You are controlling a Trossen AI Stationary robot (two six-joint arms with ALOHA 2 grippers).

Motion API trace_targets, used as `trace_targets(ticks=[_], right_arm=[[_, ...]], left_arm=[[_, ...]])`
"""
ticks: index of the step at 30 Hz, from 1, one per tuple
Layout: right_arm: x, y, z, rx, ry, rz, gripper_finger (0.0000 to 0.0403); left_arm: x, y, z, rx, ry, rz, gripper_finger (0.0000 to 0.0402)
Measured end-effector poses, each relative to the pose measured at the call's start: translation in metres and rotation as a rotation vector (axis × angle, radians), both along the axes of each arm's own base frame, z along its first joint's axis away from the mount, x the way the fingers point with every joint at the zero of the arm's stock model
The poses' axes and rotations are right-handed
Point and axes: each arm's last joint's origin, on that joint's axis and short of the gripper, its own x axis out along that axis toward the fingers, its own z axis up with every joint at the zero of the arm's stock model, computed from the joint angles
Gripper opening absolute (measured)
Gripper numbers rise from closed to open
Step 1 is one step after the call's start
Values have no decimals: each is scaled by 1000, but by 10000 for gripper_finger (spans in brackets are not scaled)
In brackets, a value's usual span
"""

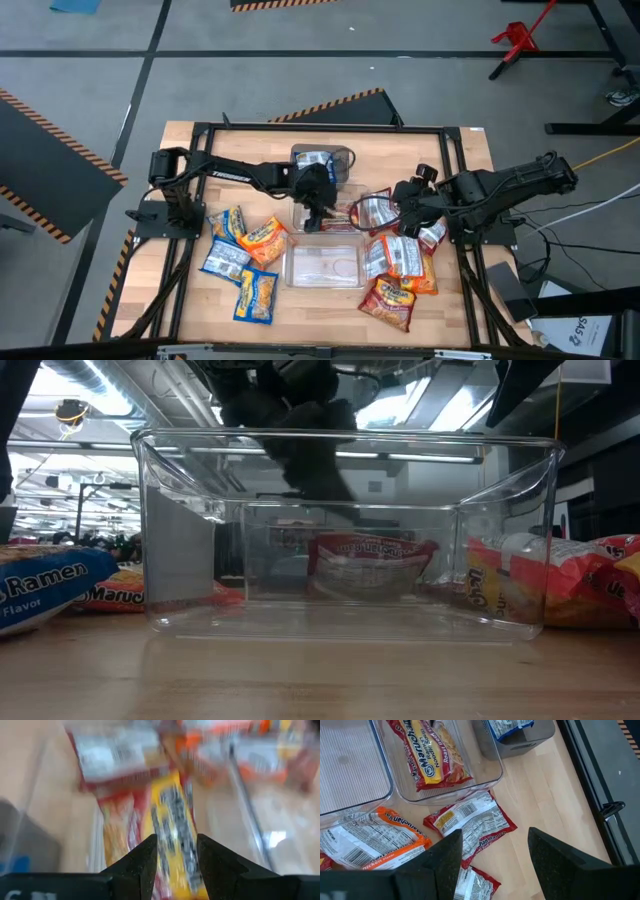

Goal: Sort Maruchan noodles
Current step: Put the red noodle pack into the top transparent bin

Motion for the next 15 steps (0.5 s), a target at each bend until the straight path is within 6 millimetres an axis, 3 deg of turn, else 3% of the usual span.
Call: trace_targets(ticks=[6, 15], right_arm=[[0, 0, 0, 0, 0, 0, 211], [0, 0, 0, -14, -6, -6, 211]], left_arm=[[1, 8, -4, -66, -6, -9, 127], [8, -8, -30, 0, 73, -8, 92]])
